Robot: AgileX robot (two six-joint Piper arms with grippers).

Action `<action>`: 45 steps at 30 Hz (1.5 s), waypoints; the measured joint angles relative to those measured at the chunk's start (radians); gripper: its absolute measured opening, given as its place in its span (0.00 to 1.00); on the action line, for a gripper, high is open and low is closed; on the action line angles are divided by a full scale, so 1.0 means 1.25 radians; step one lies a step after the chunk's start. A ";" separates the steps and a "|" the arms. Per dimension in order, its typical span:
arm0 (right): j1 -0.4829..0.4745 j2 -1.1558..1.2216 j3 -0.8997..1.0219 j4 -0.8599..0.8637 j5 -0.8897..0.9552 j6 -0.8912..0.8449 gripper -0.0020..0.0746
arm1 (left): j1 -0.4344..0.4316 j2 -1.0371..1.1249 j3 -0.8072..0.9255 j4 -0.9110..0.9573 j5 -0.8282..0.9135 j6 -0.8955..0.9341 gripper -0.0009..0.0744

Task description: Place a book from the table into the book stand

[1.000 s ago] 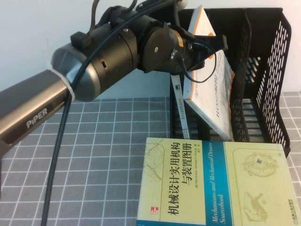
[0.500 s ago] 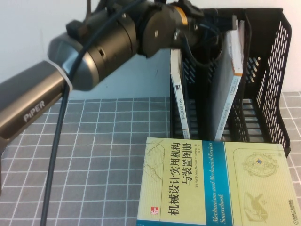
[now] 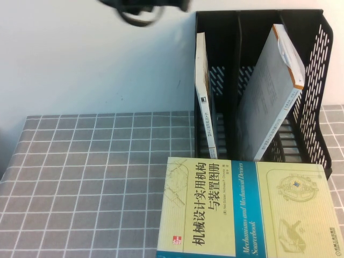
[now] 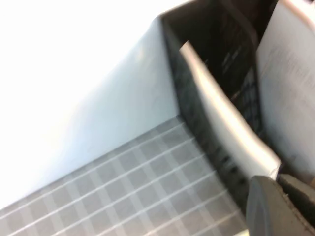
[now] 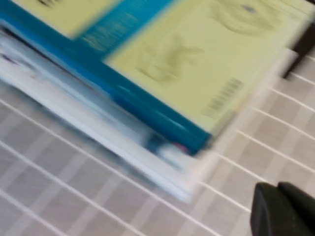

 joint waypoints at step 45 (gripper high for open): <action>0.000 0.055 0.256 0.069 -0.444 0.044 0.02 | 0.002 -0.584 1.000 0.121 -0.770 -0.177 0.01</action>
